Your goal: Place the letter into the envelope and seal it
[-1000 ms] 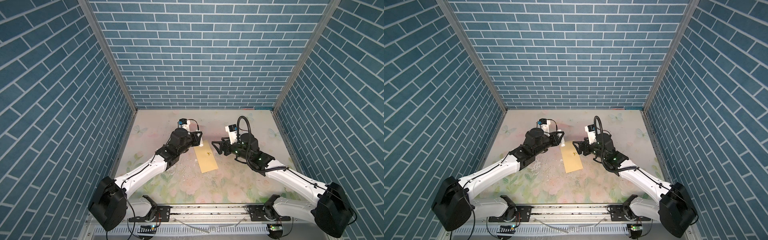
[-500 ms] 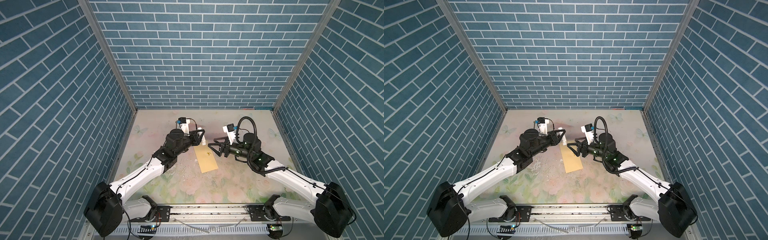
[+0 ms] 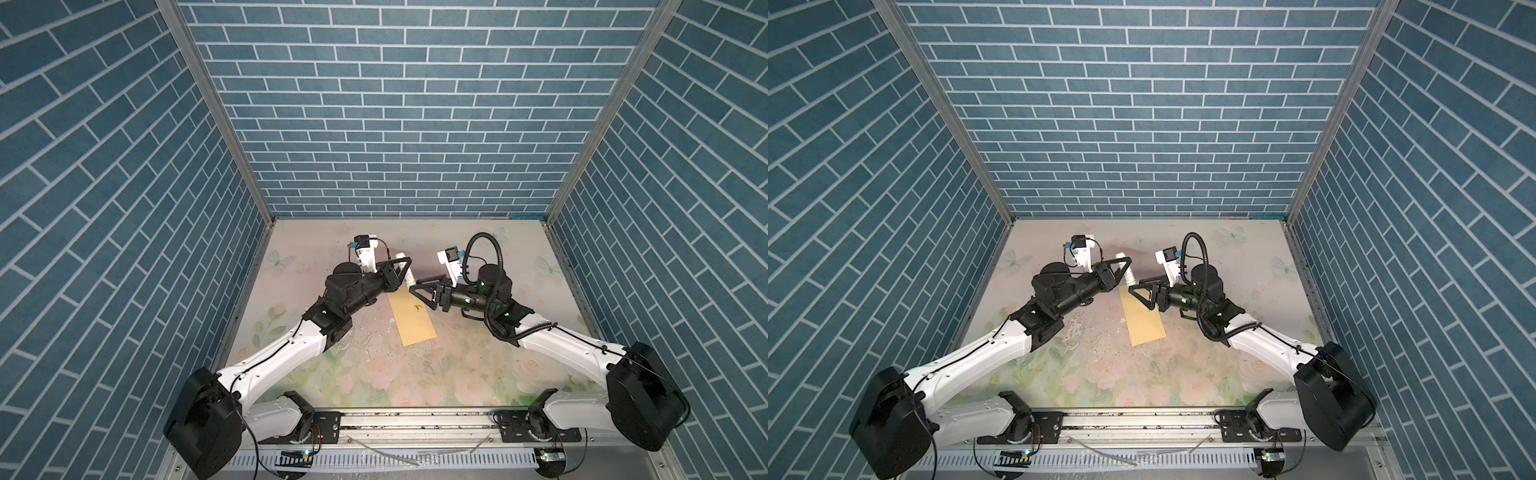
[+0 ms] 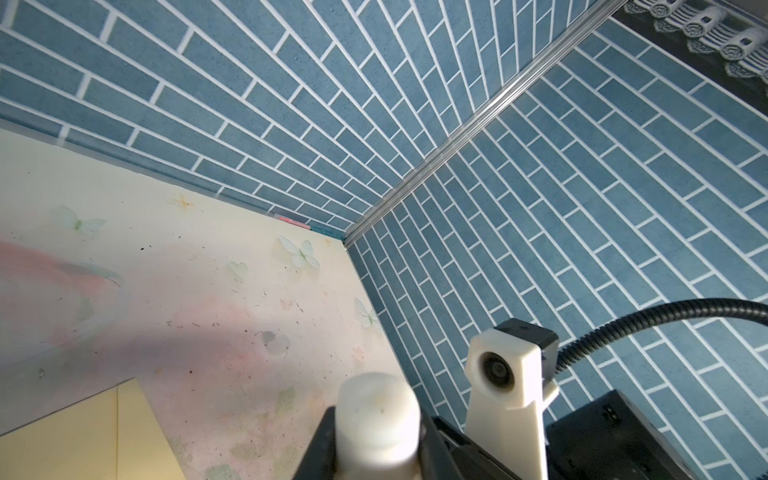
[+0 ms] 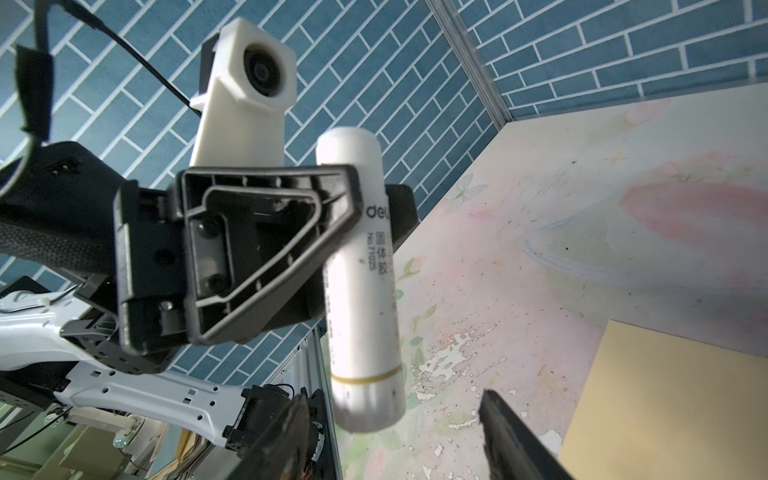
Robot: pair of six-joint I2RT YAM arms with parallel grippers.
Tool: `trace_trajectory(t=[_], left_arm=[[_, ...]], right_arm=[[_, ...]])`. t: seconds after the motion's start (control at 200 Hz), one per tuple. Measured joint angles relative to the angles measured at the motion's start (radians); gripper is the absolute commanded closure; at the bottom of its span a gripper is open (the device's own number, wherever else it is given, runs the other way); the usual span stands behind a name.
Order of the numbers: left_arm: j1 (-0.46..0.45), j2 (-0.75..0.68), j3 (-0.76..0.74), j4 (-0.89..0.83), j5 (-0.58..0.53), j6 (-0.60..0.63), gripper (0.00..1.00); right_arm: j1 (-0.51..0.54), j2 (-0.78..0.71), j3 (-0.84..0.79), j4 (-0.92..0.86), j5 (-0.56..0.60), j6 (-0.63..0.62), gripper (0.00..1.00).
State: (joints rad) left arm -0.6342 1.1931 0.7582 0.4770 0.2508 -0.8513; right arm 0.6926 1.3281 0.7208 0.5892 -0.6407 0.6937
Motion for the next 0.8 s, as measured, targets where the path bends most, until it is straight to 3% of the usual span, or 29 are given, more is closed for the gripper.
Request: trace_trajectory(t=[0.18,0.8], left_arm=[[0.000,0.000,-0.002,0.036,0.017,-0.006,1.00],[0.002,0.008,-0.004,0.068,0.023,-0.014,1.00]], right_arm=[[0.000,0.038,0.011,0.066,-0.023,0.045,0.46],[0.002,0.068,0.039,0.137,-0.064,0.093,0.94]])
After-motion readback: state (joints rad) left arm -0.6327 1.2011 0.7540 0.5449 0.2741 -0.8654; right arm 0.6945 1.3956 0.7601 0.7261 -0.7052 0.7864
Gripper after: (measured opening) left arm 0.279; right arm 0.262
